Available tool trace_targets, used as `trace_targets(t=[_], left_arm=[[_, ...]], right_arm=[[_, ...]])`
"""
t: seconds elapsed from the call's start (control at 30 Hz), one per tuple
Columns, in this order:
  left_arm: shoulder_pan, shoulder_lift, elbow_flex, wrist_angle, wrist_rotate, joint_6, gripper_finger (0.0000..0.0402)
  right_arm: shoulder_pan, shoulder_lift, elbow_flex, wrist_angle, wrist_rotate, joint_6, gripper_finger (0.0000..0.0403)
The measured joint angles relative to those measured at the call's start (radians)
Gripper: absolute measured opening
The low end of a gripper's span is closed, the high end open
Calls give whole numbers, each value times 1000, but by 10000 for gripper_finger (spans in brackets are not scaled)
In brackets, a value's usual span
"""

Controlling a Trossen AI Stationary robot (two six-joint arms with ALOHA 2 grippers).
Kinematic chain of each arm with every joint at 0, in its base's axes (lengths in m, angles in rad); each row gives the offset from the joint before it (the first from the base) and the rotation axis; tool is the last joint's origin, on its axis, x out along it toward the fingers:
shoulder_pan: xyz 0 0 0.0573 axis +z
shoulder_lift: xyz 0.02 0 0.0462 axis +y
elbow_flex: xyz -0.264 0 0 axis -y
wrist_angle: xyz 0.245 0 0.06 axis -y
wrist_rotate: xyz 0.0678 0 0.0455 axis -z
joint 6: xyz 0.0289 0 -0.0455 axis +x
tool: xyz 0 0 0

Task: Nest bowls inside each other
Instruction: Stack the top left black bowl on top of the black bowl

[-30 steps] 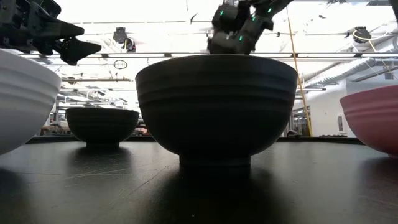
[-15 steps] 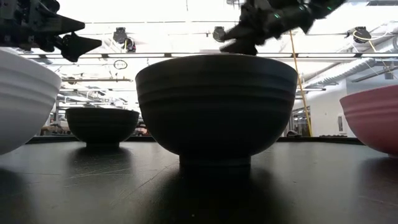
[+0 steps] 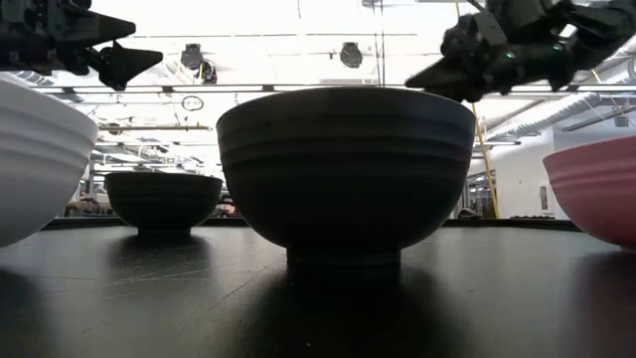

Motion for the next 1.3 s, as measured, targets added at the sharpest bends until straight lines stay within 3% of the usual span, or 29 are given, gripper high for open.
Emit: trace_targets(t=[0.3, 0.63, 0.8, 1.3], left_arm=[[0, 0, 0, -11, -4, 7, 349], [0, 0, 0, -42, -12, 3, 349], [0, 0, 0, -62, -93, 1, 349], [0, 0, 0, -63, -82, 0, 349]], right_arm=[[0, -198, -163, -11, 74, -11, 163], [0, -348, -315, 122, 80, -1, 153], [-1, -383, -373, 123, 142, -3, 153], [-1, -396, -387, 143, 138, -66, 153]])
